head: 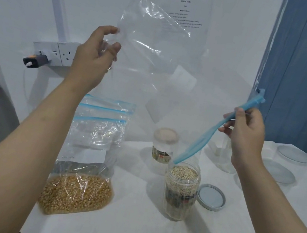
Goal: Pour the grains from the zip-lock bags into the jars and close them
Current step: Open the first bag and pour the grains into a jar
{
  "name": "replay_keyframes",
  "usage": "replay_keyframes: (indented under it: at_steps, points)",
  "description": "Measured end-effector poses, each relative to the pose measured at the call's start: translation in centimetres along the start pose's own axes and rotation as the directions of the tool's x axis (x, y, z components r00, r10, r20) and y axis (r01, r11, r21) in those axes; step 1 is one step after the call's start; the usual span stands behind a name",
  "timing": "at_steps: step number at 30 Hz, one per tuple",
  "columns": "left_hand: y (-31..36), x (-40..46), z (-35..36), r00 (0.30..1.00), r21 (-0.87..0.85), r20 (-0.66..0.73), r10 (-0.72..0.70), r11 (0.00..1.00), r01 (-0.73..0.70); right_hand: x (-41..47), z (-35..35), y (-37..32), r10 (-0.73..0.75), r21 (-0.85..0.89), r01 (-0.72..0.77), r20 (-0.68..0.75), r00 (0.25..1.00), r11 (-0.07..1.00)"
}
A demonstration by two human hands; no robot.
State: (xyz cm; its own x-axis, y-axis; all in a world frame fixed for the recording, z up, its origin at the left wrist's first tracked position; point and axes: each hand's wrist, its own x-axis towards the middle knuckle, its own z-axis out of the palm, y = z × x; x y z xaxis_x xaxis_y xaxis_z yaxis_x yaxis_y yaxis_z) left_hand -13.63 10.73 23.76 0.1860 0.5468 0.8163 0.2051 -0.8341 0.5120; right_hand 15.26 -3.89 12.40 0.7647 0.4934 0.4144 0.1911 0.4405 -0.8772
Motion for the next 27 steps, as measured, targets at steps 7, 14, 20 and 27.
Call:
replay_keyframes:
  at_steps: [7,14,20,27]
  points:
    - [-1.0,-0.5,-0.4,0.999,-0.050,0.005,-0.048,0.998,0.049,-0.4,0.6,0.4,0.116,0.029,-0.122,0.153,0.981,0.992]
    - [-3.9,-4.0,-1.3,0.960,-0.195,-0.049,-0.275,0.945,0.261,-2.9,1.8,3.5,0.236,-0.136,-0.201,0.342,0.909,0.970]
    - [-6.9,-7.4,-3.4,0.861,-0.218,-0.065,-0.504,0.849,0.481,-3.6,4.3,2.0,0.090,-0.102,-0.066,0.254,0.963,0.993]
    - [-10.7,-12.9,-7.2,0.664,-0.170,0.084,-0.743,0.646,0.744,-4.5,7.0,0.5,-0.030,-0.204,0.113,0.371,0.928,0.972]
